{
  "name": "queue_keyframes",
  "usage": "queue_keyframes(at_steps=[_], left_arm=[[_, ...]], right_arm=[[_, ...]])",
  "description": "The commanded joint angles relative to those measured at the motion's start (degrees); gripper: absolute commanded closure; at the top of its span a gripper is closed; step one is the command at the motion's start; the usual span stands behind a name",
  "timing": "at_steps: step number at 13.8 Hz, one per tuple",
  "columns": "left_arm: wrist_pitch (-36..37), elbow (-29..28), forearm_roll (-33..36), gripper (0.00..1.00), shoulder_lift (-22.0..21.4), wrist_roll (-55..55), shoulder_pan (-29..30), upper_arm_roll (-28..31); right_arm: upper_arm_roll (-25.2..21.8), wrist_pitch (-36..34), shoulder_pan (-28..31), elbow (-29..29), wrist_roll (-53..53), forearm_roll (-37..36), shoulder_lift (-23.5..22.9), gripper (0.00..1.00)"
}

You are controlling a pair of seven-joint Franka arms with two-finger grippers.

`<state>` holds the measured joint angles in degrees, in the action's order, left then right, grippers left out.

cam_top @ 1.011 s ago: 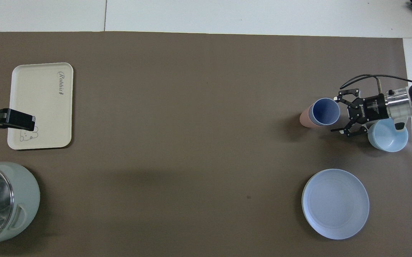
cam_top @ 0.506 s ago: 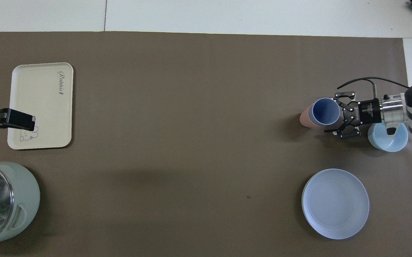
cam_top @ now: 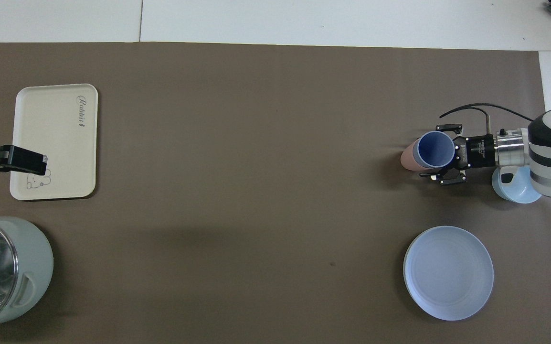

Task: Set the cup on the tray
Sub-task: 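Close the right gripper on the pink cup rim and lift, then carry the nested cups toward the table center with the right gripper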

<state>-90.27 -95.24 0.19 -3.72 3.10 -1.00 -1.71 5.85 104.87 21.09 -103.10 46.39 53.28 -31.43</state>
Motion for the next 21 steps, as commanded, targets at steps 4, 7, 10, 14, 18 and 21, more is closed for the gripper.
queue_keyframes(at_steps=[4, 7, 10, 14, 18, 21], left_arm=[[-0.69, -1.88, -0.72, 0.00, -1.64, 0.59, 0.73, -0.23], [-0.69, -1.79, -0.81, 0.00, -1.64, 0.59, 0.73, -0.23], [-0.61, -1.79, -0.80, 0.00, -1.64, 0.59, 0.73, -0.23], [-0.69, -1.79, -0.81, 0.00, -1.64, 0.59, 0.73, -0.23], [-0.61, -1.79, -0.80, 0.00, -1.64, 0.59, 0.73, -0.23], [-0.61, -1.79, -0.81, 0.00, -1.64, 0.59, 0.73, -0.23]], right_arm=[[0.30, 0.51, -1.31, -3.33, -2.26, 5.78, 1.89, 0.24], [0.74, -3.61, -3.14, -3.07, -9.81, 6.05, 2.51, 1.00], [0.83, -4.23, -4.73, -3.07, -7.64, 7.10, 3.91, 1.00], [0.83, -3.18, -11.49, -3.07, -4.48, 7.19, 7.51, 1.00], [0.83, 4.89, -19.93, -2.99, 8.77, 7.28, 13.48, 1.00], [0.92, 7.89, -24.50, -2.46, 15.74, 7.28, 16.65, 1.00]])
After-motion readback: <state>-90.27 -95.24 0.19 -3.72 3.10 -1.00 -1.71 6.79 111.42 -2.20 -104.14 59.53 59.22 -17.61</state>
